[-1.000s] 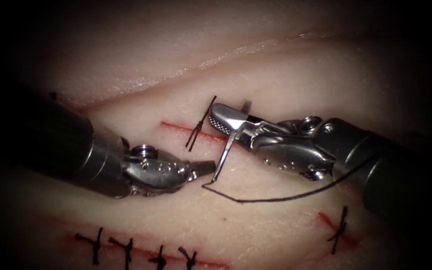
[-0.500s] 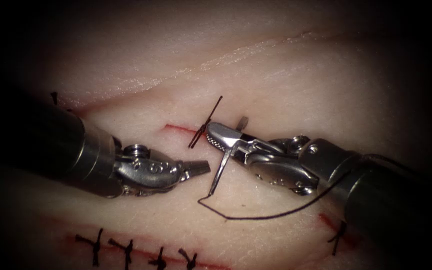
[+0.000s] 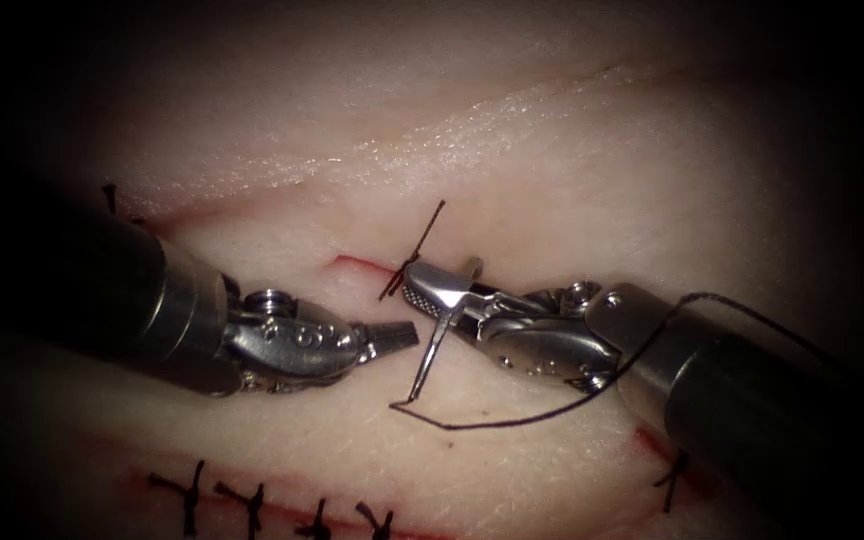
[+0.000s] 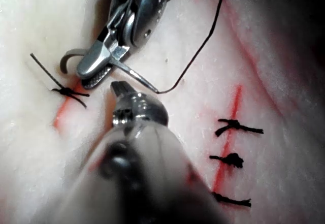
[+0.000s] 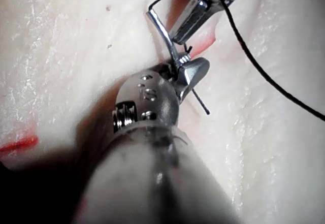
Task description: Wound Closure
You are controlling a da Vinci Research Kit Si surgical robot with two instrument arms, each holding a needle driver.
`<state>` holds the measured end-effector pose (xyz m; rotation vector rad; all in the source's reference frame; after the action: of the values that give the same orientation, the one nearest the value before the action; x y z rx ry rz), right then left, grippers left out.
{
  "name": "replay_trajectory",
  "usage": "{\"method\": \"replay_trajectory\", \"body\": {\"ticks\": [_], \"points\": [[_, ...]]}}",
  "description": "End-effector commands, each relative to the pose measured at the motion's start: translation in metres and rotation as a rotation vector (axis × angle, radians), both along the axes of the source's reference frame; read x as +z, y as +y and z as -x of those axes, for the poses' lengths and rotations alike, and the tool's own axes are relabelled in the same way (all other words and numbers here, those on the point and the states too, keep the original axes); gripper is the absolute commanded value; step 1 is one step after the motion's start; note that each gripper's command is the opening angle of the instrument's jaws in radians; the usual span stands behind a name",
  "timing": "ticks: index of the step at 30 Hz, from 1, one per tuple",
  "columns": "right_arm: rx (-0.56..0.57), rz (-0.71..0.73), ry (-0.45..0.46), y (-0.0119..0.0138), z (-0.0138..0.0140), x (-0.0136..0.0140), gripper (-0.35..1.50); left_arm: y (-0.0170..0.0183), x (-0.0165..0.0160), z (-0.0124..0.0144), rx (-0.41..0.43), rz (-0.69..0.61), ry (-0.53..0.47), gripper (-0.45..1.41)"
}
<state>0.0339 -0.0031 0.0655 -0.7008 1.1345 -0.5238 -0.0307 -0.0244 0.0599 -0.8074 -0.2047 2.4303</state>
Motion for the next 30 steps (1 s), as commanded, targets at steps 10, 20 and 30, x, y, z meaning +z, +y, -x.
{"method": "replay_trajectory", "body": {"ticks": [10,20,30], "points": [[-0.007,-0.146,0.059,-0.0010,-0.0008,0.0027,-0.35,-0.0007,0.0006,0.0002,0.000,-0.002,0.010,-0.45],[0.013,-0.228,0.054,-0.0022,0.0004,0.0058,-0.35,-0.0008,0.0005,0.0002,-0.001,-0.001,0.013,-0.45],[0.068,-0.178,0.107,0.0016,-0.0001,-0.0023,-0.35,-0.0006,0.0007,0.0009,-0.007,-0.003,0.019,-0.45]]}}
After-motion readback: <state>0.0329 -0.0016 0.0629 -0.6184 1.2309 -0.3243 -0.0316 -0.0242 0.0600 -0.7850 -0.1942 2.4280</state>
